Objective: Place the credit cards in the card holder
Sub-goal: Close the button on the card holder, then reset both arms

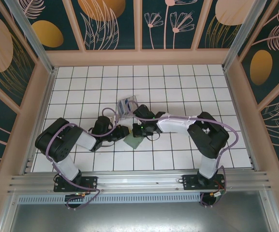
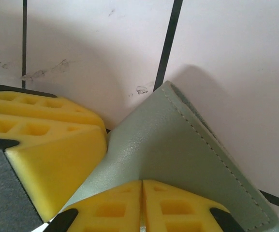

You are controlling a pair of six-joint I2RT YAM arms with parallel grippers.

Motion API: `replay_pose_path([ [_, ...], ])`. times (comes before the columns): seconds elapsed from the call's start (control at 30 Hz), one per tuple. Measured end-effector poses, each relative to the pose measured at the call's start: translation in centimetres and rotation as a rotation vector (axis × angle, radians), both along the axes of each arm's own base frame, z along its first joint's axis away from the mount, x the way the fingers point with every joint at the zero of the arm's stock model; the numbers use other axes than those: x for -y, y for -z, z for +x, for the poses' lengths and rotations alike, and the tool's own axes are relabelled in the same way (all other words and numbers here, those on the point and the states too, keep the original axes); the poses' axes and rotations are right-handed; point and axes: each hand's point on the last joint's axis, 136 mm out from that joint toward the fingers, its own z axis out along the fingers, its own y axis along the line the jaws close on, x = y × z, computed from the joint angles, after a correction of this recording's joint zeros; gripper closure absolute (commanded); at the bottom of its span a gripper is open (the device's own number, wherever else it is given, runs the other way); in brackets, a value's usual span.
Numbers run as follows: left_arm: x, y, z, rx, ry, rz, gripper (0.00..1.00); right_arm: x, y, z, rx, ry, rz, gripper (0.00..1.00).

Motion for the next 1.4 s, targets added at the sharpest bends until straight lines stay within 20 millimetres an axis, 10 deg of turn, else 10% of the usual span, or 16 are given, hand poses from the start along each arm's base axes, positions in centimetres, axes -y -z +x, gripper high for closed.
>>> replay_pose_path([
  [0.4, -0.6, -0.5, -0.3, -0.007, -0.032, 0.041, 0.7, 1.3, -2.5, 0.0, 0.153, -0.002, -0.015, 0.69],
  [0.67, -4.3, -4.5, 0.7, 0.094, -0.183, 0.18, 0.58, 6.4, -18.6, 3.8, 0.655, 0.209, 0.214, 0.21],
  [0.77, -5.8, -9.2, 2.2, 0.235, -0.275, 0.201, 0.37, 11.2, -24.4, 4.3, 0.87, 0.353, 0.29, 0.01],
  [0.83, -7.2, -12.6, 3.0, 0.339, -0.35, 0.22, 0.02, 14.8, -26.7, 4.3, 0.988, 0.449, 0.314, 0.01],
  [0.9, -9.0, -16.2, 3.6, 0.461, -0.431, 0.249, 0.01, 19.1, -27.8, 4.1, 1.094, 0.567, 0.304, 0.01],
  [1.03, -12.8, -21.8, 3.8, 0.621, -0.607, 0.3, 0.01, 26.4, -27.2, 3.6, 1.246, 0.773, 0.213, 0.01],
  [1.17, -15.8, -23.9, 3.6, 0.762, -0.714, 0.422, 0.01, 30.9, -22.3, 4.0, 1.327, 0.785, -0.022, 0.01],
  [1.4, -19.9, -15.1, 2.2, 0.958, -0.686, 0.79, 0.01, 36.1, -13.9, 5.1, 1.24, 0.76, -0.273, 0.01],
])
